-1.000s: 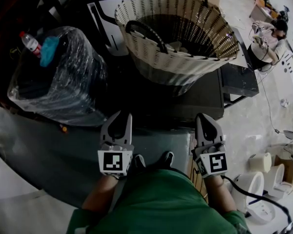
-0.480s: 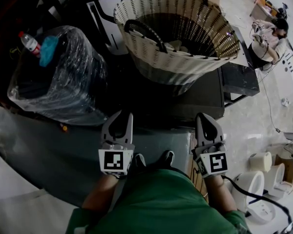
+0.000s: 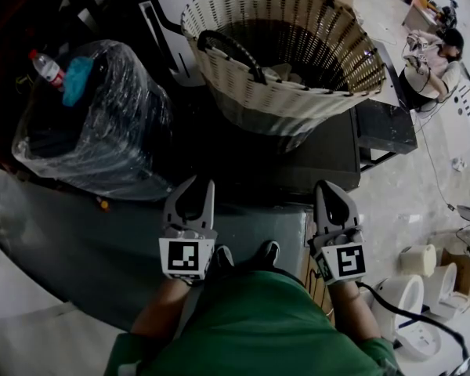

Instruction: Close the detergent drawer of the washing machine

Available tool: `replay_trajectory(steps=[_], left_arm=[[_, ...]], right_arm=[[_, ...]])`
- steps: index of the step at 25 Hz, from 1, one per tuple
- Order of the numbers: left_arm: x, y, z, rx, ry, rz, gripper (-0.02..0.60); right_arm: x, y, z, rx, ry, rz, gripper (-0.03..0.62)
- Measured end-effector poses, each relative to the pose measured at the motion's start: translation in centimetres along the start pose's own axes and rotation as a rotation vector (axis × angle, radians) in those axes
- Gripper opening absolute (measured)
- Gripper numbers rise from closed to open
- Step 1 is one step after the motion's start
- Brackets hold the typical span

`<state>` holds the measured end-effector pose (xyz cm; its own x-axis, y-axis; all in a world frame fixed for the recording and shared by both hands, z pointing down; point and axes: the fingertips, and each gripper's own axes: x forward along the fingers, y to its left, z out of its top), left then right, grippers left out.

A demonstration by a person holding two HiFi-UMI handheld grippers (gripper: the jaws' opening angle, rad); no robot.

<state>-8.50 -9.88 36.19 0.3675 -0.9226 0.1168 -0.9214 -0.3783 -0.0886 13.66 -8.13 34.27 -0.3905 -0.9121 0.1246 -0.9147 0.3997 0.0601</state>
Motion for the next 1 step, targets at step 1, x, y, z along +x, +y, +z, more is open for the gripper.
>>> replay_trajectory(steps=[1], left_arm=[[0.02,-0.04,0.0,0.0,0.001,0.001,0.08]], right_arm=[[-0.02,-0.06,-0.02,0.001,-0.005,0.0,0.023]])
